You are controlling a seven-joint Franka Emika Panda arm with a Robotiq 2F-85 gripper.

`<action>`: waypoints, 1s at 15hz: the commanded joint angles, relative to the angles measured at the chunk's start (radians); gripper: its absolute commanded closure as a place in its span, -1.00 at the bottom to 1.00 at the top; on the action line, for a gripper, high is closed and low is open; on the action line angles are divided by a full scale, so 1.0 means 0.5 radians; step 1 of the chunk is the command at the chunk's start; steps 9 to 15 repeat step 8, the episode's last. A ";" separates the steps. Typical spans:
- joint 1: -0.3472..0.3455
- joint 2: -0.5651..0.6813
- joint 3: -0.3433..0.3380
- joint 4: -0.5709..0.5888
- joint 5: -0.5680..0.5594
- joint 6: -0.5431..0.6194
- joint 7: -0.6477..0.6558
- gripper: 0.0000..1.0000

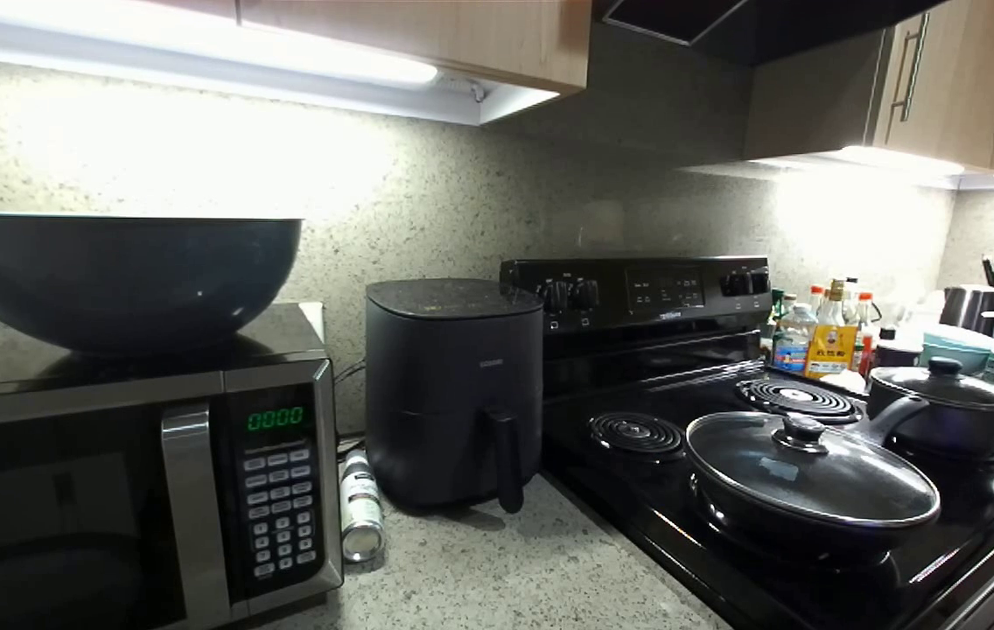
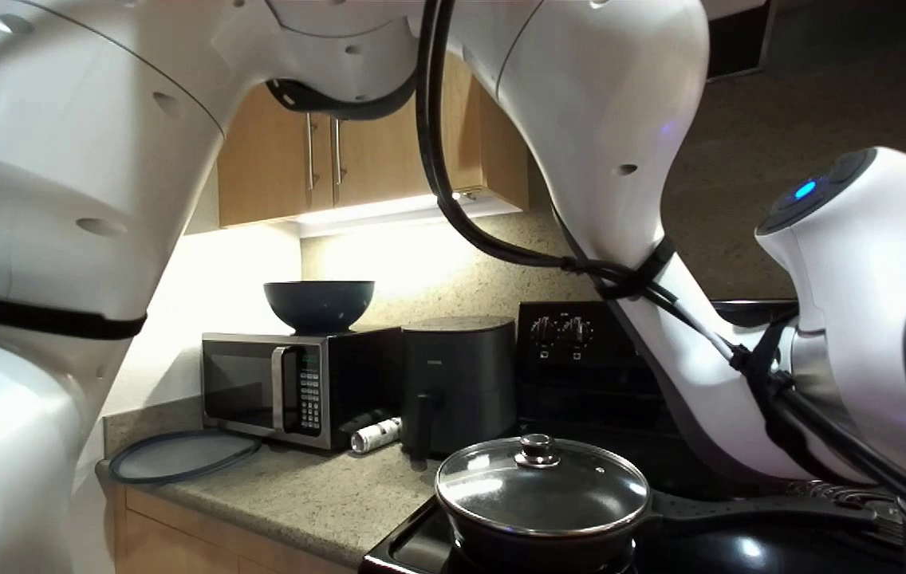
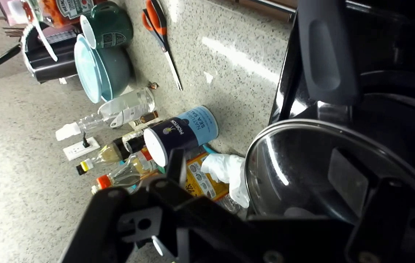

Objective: Move the pot on the right forwards

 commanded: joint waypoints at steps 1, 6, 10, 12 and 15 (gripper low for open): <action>0.060 -0.146 -0.033 -0.143 0.028 -0.004 0.008 -1.00; 0.085 -0.098 -0.068 -0.103 0.058 0.000 0.002 -1.00; 0.133 -0.098 -0.113 -0.110 0.093 0.000 0.002 -1.00; 0.133 -0.098 -0.113 -0.110 0.093 0.000 0.002 -1.00; 0.133 -0.098 -0.113 -0.110 0.093 0.000 0.002 -1.00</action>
